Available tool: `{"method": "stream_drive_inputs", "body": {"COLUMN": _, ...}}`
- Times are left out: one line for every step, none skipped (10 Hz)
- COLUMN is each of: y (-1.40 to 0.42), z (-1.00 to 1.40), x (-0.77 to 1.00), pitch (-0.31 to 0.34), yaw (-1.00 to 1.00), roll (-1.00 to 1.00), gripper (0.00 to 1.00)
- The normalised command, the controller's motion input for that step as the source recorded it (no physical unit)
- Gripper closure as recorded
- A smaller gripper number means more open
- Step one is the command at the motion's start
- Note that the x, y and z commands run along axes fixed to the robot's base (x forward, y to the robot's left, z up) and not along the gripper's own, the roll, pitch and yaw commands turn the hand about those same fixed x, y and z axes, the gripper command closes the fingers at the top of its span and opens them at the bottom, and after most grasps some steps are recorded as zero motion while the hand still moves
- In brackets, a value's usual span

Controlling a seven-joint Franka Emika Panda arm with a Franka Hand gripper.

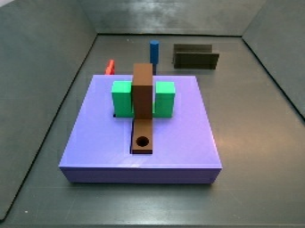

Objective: Pick up the blue object. Move up. Move to above the board. Insert the blue object.
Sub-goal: Pick up the blue object.

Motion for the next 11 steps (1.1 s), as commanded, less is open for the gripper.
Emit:
{"method": "stream_drive_inputs", "body": {"y": 0.00, "z": 0.00, "x": 0.02, "pitch": 0.000, "yaw": -0.01, "roll": 0.00, "gripper": 0.00}}
{"method": "stream_drive_inputs", "body": {"y": -0.13, "z": -0.05, "x": 0.00, "pitch": -0.011, "yaw": -0.01, "roll": -0.17, "gripper": 0.00}}
{"method": "stream_drive_inputs", "body": {"y": -0.47, "z": -0.19, "x": 0.07, "pitch": -0.043, "yaw": -0.01, "roll": -0.18, "gripper": 0.00}}
{"method": "stream_drive_inputs", "body": {"y": -0.74, "z": -0.19, "x": 0.03, "pitch": -0.037, "yaw": 0.03, "roll": -0.18, "gripper": 0.00}}
{"method": "stream_drive_inputs", "body": {"y": -0.85, "z": -0.24, "x": 0.01, "pitch": -0.049, "yaw": 0.10, "roll": -0.16, "gripper": 0.00}}
{"method": "stream_drive_inputs", "body": {"y": -0.87, "z": -0.28, "x": 0.03, "pitch": -0.044, "yaw": 0.09, "roll": -0.14, "gripper": 0.00}}
{"method": "stream_drive_inputs", "body": {"y": -0.88, "z": -0.27, "x": 0.06, "pitch": -0.031, "yaw": 0.05, "roll": -0.08, "gripper": 0.00}}
{"method": "stream_drive_inputs", "body": {"y": -0.83, "z": -0.19, "x": 0.19, "pitch": 0.000, "yaw": 0.00, "roll": 0.05, "gripper": 0.00}}
{"method": "stream_drive_inputs", "body": {"y": -0.73, "z": -0.17, "x": 0.28, "pitch": 0.000, "yaw": 0.00, "roll": 0.21, "gripper": 0.00}}
{"method": "stream_drive_inputs", "body": {"y": -0.62, "z": -0.15, "x": 0.37, "pitch": 0.070, "yaw": -0.01, "roll": 0.26, "gripper": 0.00}}
{"method": "stream_drive_inputs", "body": {"y": -0.50, "z": -0.12, "x": 0.24, "pitch": 0.076, "yaw": 0.00, "roll": 0.27, "gripper": 0.00}}
